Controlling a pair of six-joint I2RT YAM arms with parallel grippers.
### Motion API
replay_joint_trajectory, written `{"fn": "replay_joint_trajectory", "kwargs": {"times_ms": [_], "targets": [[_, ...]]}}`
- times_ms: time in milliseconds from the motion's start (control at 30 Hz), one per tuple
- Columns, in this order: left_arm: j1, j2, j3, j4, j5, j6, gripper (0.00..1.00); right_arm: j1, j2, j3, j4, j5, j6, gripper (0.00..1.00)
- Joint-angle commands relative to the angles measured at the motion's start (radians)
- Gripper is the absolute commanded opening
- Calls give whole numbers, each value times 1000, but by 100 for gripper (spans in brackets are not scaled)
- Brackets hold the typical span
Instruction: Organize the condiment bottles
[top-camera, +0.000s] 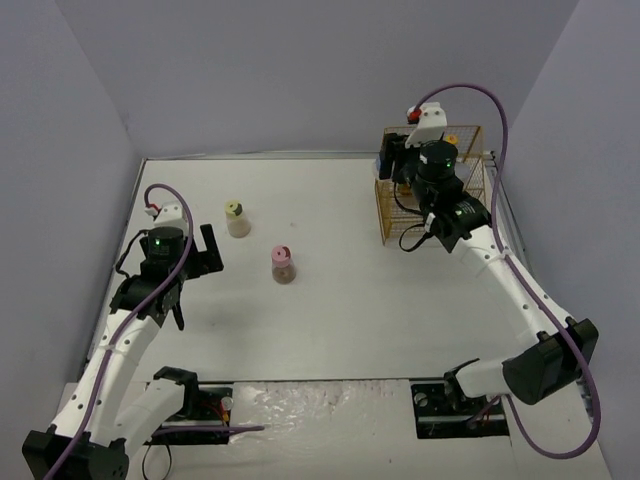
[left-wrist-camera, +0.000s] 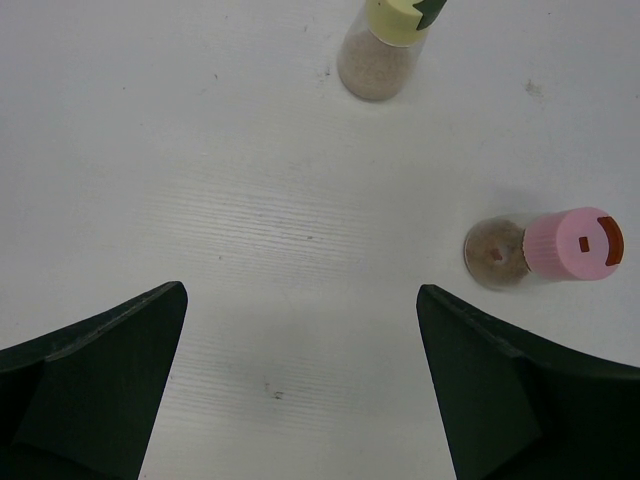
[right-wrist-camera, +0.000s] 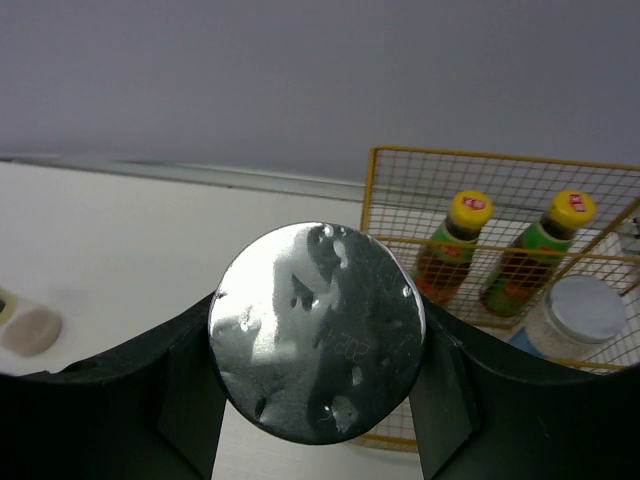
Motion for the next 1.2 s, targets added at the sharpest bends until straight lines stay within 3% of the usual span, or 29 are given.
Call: {"fn": "replay_joint_trajectory", "kwargs": {"times_ms": [0, 333, 833, 933, 1167], "targets": [[11, -11, 20, 59, 16, 3, 97, -110, 73, 84, 82, -22, -9, 0], [24, 3, 21, 60, 30, -3, 97, -270, 190, 85, 174, -102, 14, 0], [39, 18, 20, 63, 46, -7, 97, -295, 378, 86, 162, -139, 20, 0], [42, 20, 21, 63, 50, -6, 97, -296, 405, 90, 143, -134, 27, 7], [45, 31, 21, 61, 60, -6, 97, -301, 459, 114, 106, -131, 47, 40]]}}
